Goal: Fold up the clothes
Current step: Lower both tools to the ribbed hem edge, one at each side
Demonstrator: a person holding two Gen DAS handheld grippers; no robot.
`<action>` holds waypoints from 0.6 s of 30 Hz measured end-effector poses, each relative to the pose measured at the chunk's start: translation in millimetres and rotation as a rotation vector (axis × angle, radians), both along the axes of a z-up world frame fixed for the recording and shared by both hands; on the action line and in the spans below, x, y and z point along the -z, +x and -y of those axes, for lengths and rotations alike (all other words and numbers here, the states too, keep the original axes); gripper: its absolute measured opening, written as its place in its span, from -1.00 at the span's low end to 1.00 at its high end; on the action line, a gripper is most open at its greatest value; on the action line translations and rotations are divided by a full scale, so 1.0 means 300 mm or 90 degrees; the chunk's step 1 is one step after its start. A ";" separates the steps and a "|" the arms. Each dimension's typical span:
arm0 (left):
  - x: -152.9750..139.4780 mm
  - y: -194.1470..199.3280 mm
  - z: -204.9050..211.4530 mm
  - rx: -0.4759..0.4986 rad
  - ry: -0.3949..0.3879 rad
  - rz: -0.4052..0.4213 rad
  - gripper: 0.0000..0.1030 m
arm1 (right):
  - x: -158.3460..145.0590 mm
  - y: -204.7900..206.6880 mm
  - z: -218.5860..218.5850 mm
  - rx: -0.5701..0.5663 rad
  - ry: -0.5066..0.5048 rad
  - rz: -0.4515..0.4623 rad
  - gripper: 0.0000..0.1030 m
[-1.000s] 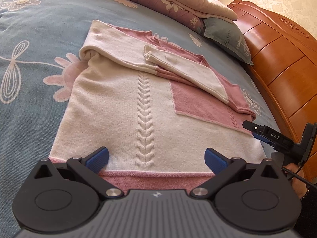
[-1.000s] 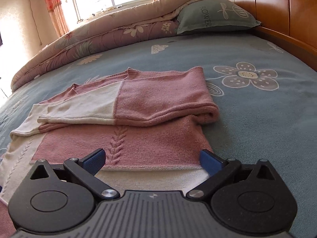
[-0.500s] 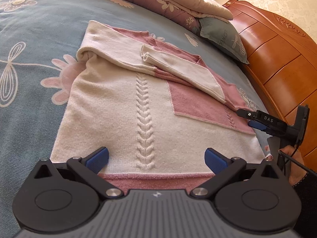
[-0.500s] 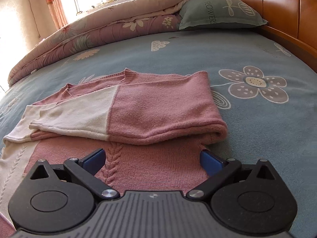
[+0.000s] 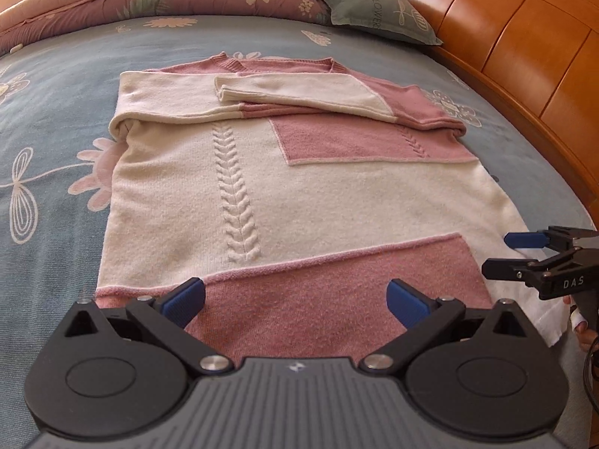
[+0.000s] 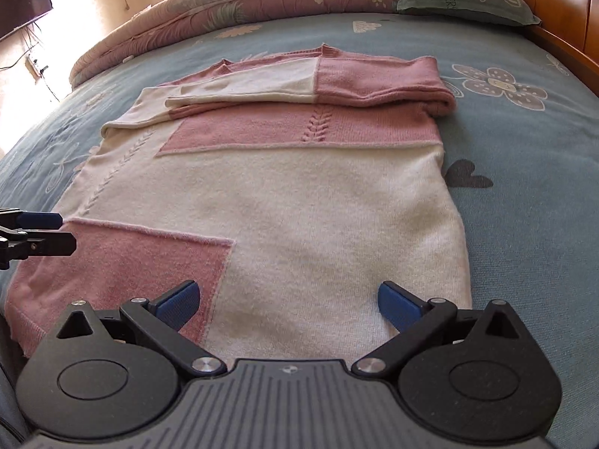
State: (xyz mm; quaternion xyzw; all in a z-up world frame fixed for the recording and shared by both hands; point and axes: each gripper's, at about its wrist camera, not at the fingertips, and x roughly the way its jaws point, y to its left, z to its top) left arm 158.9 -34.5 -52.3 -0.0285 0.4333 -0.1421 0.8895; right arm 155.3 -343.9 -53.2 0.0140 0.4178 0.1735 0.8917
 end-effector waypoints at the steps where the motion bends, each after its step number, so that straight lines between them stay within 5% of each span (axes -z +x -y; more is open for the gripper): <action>1: 0.011 -0.014 0.005 0.004 0.013 -0.004 0.99 | 0.004 -0.006 -0.006 -0.003 -0.012 0.005 1.00; 6: 0.039 -0.108 0.043 0.047 0.123 0.026 0.99 | 0.021 -0.035 -0.037 -0.016 -0.071 0.033 1.00; 18: 0.026 -0.172 0.018 0.035 0.116 -0.011 0.99 | 0.006 -0.064 -0.050 -0.012 -0.117 0.026 1.00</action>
